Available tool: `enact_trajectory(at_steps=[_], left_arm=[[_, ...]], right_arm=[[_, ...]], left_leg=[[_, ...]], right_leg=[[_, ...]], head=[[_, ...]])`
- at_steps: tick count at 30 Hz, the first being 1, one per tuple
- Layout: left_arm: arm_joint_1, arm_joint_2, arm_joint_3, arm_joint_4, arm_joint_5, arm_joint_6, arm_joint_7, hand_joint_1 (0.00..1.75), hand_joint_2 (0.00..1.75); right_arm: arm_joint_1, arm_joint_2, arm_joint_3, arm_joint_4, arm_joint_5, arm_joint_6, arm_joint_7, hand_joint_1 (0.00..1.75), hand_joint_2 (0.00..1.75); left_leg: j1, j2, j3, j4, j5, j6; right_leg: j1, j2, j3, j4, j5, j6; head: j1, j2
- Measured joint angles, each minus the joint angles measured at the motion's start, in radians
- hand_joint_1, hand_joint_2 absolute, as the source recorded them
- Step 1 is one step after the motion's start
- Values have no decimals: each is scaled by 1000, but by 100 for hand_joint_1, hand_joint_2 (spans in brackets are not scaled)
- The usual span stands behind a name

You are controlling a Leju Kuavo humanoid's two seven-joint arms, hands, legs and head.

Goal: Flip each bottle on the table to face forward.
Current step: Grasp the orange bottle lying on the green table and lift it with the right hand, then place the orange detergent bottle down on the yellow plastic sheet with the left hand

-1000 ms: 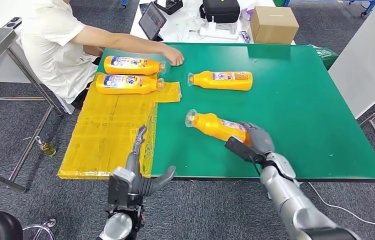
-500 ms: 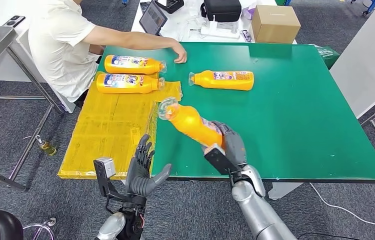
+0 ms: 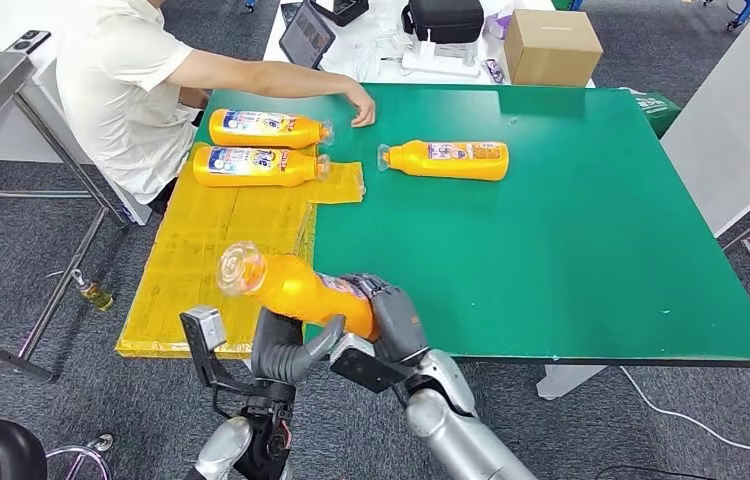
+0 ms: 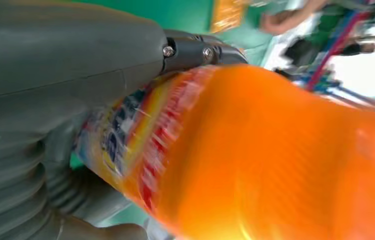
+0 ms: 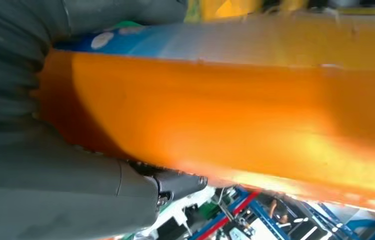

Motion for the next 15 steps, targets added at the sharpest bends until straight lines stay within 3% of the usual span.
enact_trajectory(at_steps=[12, 13, 15], left_arm=[[-7, 1, 18, 11, 74, -8, 23, 0, 175], [-7, 1, 19, 12, 77, -10, 25, 21, 175], [-9, 1, 21, 12, 92, -24, 31, 108, 175]], right_arm=[[-17, 3, 109, 5, -4, -37, 20, 175, 175], [-18, 3, 111, 5, -5, -37, 21, 173, 175], [-18, 3, 116, 5, -13, -36, 22, 155, 175]], left_leg=[[0, 0, 0, 0, 0, 0], [0, 0, 0, 0, 0, 0], [0, 0, -1, 0, 0, 0]], right_leg=[[0, 0, -1, 0, 0, 0], [0, 0, -1, 0, 0, 0], [0, 0, -1, 0, 0, 0]], head=[[0, 0], [0, 0], [0, 0]])
